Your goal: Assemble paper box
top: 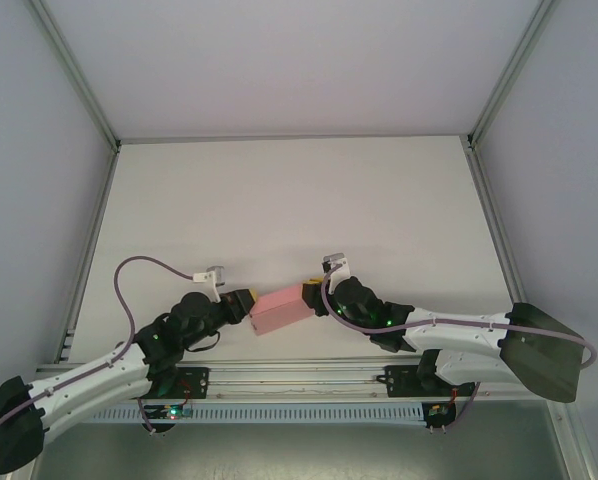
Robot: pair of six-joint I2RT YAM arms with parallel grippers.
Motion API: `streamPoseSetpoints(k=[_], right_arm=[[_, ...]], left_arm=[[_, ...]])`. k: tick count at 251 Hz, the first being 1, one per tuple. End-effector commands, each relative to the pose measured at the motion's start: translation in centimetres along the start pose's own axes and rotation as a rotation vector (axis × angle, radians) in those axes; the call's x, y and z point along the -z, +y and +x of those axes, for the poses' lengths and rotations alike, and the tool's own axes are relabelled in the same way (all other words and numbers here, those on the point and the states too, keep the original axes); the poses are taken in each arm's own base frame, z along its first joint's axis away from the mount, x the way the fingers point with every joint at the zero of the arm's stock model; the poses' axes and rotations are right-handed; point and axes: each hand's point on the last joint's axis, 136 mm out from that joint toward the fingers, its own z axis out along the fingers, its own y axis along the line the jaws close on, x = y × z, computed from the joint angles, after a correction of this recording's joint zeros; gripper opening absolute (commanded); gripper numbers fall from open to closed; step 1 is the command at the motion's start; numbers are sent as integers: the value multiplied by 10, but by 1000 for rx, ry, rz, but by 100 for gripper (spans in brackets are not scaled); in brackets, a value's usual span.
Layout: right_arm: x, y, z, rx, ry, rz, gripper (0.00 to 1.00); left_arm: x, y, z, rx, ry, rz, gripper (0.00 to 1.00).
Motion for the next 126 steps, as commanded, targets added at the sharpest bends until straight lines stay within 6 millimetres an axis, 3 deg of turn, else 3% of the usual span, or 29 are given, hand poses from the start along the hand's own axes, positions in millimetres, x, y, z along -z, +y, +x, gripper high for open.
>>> streamPoseSetpoints(k=[1, 18, 57, 78, 95, 126], right_arm=[[22, -94, 97, 130, 346, 311, 27], [22, -92, 97, 134, 346, 300, 26], [21, -86, 90, 137, 326, 277, 26], [20, -77, 80, 130, 292, 246, 27], [20, -71, 71, 129, 262, 228, 29], [18, -48, 39, 112, 204, 193, 37]], left_arm=[[17, 105, 69, -88, 246, -368, 23], [17, 102, 69, -108, 253, -362, 25], [17, 83, 57, -172, 252, -351, 38], [12, 68, 50, -189, 240, -315, 57], [9, 59, 42, -183, 216, -312, 81], [0, 34, 22, -208, 204, -327, 97]])
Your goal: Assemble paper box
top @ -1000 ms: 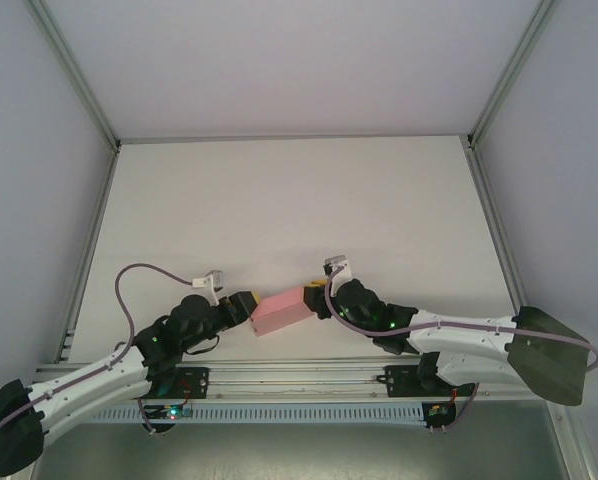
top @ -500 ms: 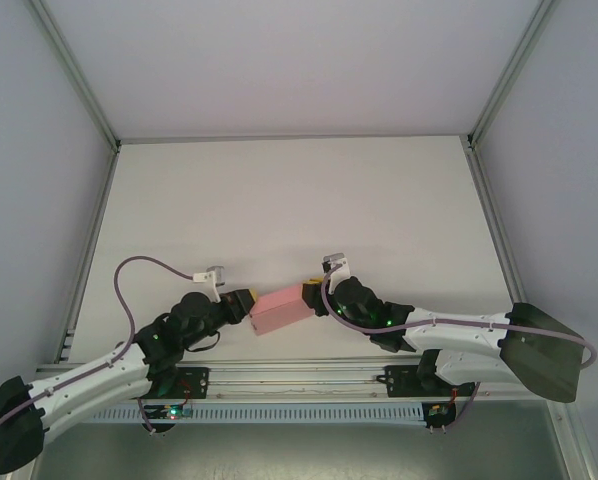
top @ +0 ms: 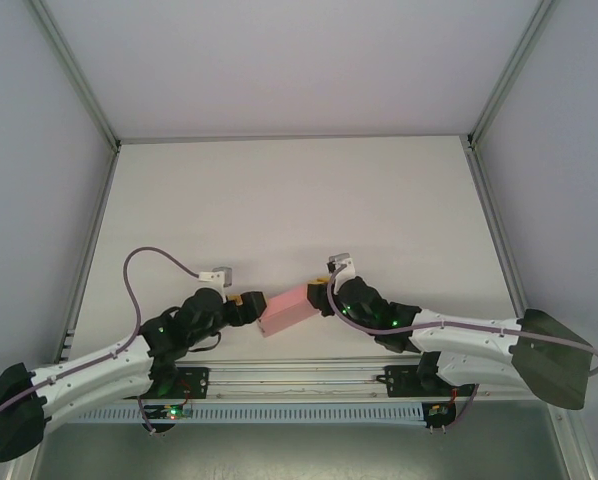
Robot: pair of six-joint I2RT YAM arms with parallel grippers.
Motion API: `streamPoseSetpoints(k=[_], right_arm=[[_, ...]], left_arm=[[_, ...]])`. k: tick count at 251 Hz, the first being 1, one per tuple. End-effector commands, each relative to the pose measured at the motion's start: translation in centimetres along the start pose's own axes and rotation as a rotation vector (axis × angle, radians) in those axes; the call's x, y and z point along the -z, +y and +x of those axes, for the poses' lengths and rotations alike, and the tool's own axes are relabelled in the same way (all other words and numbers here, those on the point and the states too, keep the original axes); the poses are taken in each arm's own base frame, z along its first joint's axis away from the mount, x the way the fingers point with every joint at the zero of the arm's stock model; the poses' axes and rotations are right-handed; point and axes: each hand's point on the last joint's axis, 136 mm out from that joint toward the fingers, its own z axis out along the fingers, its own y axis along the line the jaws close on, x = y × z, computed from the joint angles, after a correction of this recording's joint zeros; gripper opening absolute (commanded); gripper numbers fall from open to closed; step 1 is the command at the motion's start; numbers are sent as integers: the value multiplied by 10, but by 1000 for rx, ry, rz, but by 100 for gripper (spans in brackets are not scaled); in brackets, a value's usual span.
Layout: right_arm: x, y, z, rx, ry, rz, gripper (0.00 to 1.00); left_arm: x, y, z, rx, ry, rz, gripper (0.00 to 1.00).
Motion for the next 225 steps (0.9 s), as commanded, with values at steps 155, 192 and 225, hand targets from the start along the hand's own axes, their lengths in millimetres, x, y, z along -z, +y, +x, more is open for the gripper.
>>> streamPoseSetpoints(k=[155, 192, 225], right_arm=[[25, 47, -48, 567, 147, -388, 98], [46, 75, 8, 1050, 319, -731, 98], [48, 85, 34, 1264, 483, -871, 98]], left_arm=[[53, 23, -111, -46, -61, -531, 100], [48, 46, -111, 4, -16, -588, 100], [47, 50, -111, -13, -12, -592, 100]])
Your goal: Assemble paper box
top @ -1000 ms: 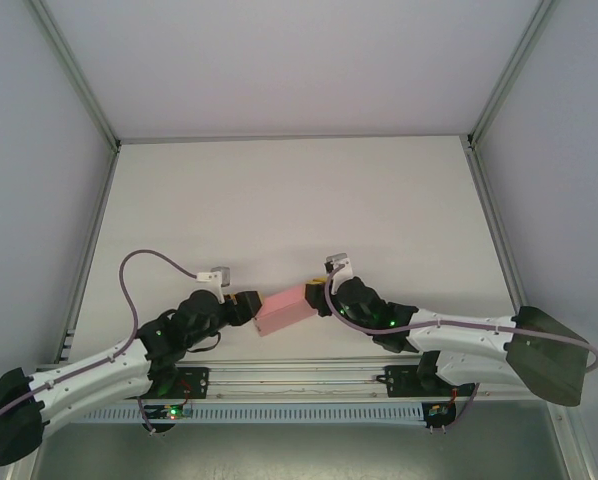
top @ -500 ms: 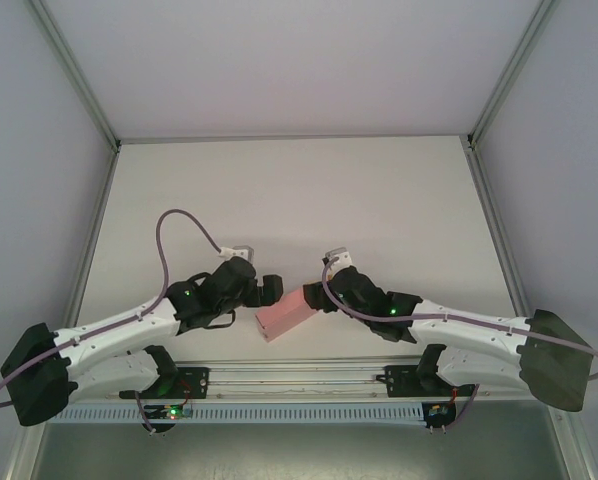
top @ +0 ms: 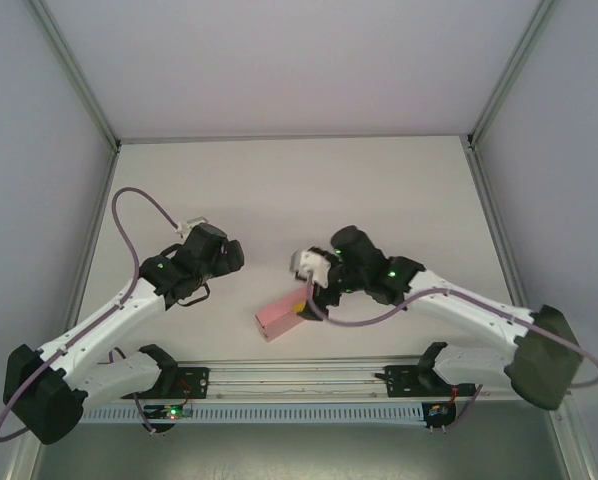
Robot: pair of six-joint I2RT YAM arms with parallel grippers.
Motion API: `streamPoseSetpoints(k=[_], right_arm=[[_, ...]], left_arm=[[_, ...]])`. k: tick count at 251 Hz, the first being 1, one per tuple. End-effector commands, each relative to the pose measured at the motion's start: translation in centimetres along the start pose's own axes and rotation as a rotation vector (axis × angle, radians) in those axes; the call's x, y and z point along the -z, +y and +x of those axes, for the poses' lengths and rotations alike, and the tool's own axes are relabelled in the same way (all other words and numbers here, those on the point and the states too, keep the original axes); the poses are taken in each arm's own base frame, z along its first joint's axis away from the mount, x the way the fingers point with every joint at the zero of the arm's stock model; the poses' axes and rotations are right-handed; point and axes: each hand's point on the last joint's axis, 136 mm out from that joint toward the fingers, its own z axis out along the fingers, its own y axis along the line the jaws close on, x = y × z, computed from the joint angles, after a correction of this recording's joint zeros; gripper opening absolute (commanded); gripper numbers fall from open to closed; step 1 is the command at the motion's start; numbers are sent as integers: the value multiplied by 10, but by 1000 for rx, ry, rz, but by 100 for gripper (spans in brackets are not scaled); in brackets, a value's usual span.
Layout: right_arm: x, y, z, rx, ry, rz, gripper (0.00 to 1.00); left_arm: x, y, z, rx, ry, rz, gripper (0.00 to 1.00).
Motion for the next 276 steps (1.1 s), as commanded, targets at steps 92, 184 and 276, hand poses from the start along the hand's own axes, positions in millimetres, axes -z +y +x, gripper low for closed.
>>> streamPoseSetpoints(k=[92, 184, 276], right_arm=[[-59, 10, 50, 378, 454, -262, 79], [-26, -109, 43, 363, 573, 578, 39], [-32, -119, 90, 298, 651, 775, 67]], left_arm=[[12, 54, 7, -26, -36, -163, 100], [20, 64, 4, -1, -94, -169, 100], [18, 68, 1, -3, -114, -193, 100]])
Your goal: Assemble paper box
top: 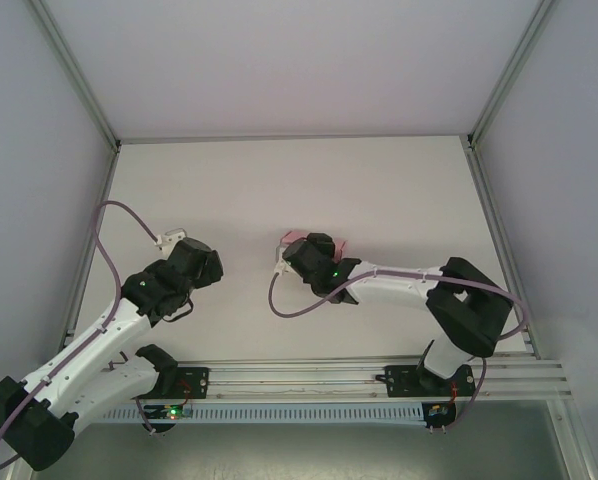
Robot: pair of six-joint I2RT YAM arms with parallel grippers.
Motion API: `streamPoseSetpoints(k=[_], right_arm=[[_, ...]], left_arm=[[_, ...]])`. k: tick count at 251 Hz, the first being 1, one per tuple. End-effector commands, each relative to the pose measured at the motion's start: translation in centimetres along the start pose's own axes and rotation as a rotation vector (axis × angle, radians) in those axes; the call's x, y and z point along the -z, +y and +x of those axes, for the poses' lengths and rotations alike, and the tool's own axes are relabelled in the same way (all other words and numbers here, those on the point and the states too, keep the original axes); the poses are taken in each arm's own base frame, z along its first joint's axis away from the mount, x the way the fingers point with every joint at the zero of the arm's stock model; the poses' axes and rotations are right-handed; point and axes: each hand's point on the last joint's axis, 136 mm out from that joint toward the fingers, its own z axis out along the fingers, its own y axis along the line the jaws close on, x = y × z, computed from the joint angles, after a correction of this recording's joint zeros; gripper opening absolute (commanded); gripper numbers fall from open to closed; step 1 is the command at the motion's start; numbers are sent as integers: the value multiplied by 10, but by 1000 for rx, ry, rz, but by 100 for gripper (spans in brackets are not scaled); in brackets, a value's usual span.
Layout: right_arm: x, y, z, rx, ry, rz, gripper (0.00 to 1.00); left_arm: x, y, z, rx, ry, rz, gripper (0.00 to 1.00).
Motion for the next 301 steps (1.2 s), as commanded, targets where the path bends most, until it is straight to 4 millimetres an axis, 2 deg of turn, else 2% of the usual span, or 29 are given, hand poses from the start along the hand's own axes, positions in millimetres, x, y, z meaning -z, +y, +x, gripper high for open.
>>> streamPoseSetpoints(k=[1, 14, 27, 46, 81, 99, 113, 136, 163, 185, 201, 216, 220, 222, 255, 282, 288, 291, 301], right_arm=[[4, 25, -1, -21, -8, -23, 68], [14, 44, -5, 29, -40, -71, 81], [24, 58, -6, 70, -66, -95, 84], [40, 63, -4, 85, -91, -106, 88], [71, 42, -3, -18, -190, -100, 98], [87, 19, -5, -147, -285, -78, 98], [92, -5, 2, -304, -332, -68, 98], [83, -56, 44, -646, -330, 2, 98], [64, -107, 131, -1047, -253, 222, 98], [55, -121, 197, -1315, -247, 358, 98], [47, -118, 222, -1413, -275, 377, 98], [38, -114, 234, -1414, -286, 409, 98], [38, -118, 233, -1399, -301, 424, 98], [35, -111, 234, -1389, -292, 419, 98], [10, -101, 227, -1332, -319, 378, 98], [-2, -109, 211, -1250, -387, 350, 98], [-8, -105, 213, -1264, -372, 335, 98], [-11, -112, 213, -1267, -371, 338, 98], [-23, -110, 214, -1268, -329, 292, 98]], left_arm=[[-2, 13, -1, 0, -15, -56, 100], [-3, 10, -1, -6, -12, -44, 100], [-4, 9, -1, -5, -13, -38, 100], [-3, 9, -5, -7, -24, -42, 100], [0, 17, -22, -8, -77, -91, 100], [0, 19, -34, -19, -119, -104, 100], [-1, 24, -47, -29, -168, -140, 100], [-10, 38, -71, -2, -255, -200, 100], [-22, 68, -95, -8, -383, -343, 100], [-38, 81, -103, -40, -442, -357, 100], [-52, 87, -105, -60, -470, -325, 100], [-63, 98, -103, -27, -496, -328, 100], [-66, 101, -101, -12, -495, -322, 100], [-67, 101, -100, -6, -496, -315, 100], [-89, 95, -92, -26, -517, -205, 100], [-100, 70, -93, -109, -467, -91, 100], [-102, 65, -94, -122, -466, -66, 100], [-103, 63, -95, -131, -469, -54, 100], [-105, 55, -97, -157, -478, -18, 100]])
